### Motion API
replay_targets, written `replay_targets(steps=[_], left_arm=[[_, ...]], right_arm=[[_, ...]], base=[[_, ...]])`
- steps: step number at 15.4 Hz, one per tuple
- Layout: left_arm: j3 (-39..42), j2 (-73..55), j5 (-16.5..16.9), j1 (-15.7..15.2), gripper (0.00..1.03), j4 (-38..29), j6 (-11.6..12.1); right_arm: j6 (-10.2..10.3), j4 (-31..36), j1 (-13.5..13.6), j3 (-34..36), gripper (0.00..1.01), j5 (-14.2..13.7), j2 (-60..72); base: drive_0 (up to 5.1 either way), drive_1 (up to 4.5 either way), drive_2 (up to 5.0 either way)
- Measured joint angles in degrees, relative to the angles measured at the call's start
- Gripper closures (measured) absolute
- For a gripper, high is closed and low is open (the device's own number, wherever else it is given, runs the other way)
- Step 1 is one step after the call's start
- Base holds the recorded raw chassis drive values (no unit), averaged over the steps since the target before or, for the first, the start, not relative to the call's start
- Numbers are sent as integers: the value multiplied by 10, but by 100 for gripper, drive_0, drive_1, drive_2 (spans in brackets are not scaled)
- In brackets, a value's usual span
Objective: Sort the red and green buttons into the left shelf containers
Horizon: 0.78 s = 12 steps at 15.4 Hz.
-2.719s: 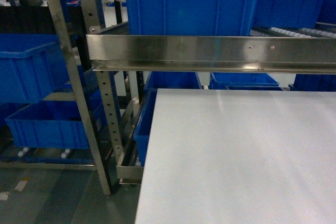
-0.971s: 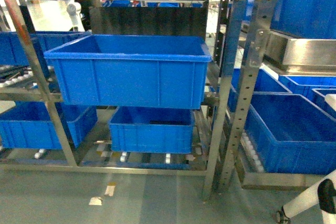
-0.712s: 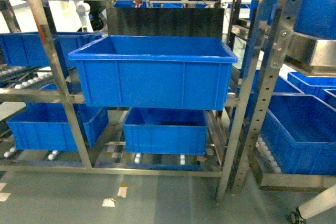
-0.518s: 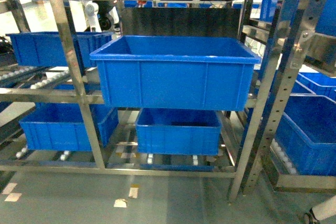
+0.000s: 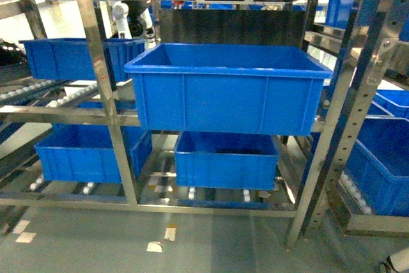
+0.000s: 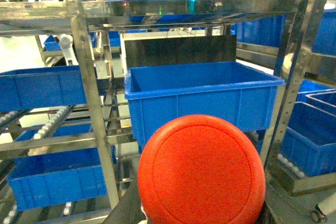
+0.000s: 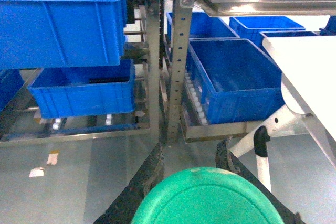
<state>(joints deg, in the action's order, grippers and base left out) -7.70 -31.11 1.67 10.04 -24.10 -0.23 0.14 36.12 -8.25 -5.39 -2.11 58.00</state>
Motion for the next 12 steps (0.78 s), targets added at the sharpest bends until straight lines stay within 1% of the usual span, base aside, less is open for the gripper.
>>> replay_targets(steps=[3, 12], left_arm=[[0, 0, -1, 0, 79, 0, 0], [0, 1, 0, 0, 79, 0, 0]], right_arm=[[0, 0, 0, 0, 75, 0, 0], [0, 0, 0, 0, 75, 0, -2]], base=[[0, 0, 0], [3, 416, -410]])
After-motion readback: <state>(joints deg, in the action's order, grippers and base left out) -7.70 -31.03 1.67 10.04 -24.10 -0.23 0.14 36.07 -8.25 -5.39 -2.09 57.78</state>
